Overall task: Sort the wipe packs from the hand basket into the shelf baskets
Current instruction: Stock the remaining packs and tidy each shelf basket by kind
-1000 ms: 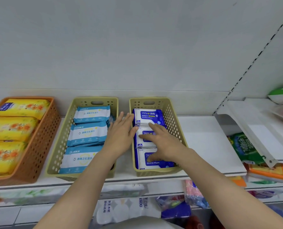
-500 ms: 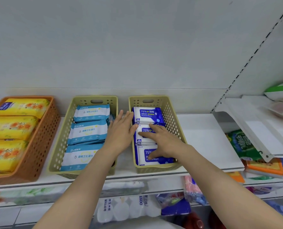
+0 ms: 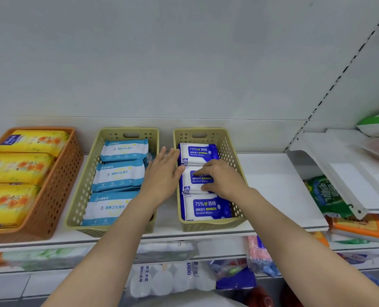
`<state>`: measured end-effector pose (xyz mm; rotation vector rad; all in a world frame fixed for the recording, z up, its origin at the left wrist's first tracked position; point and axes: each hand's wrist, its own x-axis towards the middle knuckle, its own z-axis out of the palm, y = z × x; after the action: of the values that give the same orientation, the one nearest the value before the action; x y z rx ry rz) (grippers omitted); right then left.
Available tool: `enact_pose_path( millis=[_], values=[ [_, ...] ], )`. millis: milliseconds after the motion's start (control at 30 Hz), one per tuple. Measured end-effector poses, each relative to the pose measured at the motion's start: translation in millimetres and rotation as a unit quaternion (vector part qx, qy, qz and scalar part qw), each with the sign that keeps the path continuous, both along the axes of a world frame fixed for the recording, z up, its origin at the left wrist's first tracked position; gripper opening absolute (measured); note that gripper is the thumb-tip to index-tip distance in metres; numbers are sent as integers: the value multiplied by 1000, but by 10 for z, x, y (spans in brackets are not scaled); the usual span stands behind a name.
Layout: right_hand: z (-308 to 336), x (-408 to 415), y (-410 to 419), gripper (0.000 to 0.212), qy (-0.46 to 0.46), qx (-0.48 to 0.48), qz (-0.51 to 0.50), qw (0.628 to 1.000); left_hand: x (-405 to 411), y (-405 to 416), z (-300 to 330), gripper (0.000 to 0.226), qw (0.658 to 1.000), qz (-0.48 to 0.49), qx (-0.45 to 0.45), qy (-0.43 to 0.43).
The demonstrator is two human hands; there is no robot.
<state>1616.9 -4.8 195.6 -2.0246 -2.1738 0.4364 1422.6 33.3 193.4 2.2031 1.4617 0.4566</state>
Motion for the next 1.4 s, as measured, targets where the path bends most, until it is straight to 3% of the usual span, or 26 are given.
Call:
enact_pose_path(
  millis=[367,500,767,833,1000,1100,1267,1400],
  values=[
    [41,-19,-108,65,-32,-3,8,999,4,-9,2,59,1000,6,3,2],
    [119,-29,-264,43,-36,43,-15,998,4,-4,-8,60,1000,7,0,-2],
    [144,-70,-374,43,-98,-82,6,992,5,0,-10,58,1000,8,7,1],
    [149,-64,-370,42,-83,-78,4,993,8,0,-18,58,1000,8,8,2],
    [260,-18,48,37,28,69,-84,994,-2,2,-28,58,1000,2,15,0],
    [290,-1,417,39,44,44,-93,994,-35,-3,14,58,1000,-14,18,0],
    [210,-6,790,58,21,-46,-59,997,-70,-2,26,58,1000,-25,13,2],
    [206,34,975,78,-46,-63,-60,995,-56,4,13,59,1000,-21,11,6]
  ],
)
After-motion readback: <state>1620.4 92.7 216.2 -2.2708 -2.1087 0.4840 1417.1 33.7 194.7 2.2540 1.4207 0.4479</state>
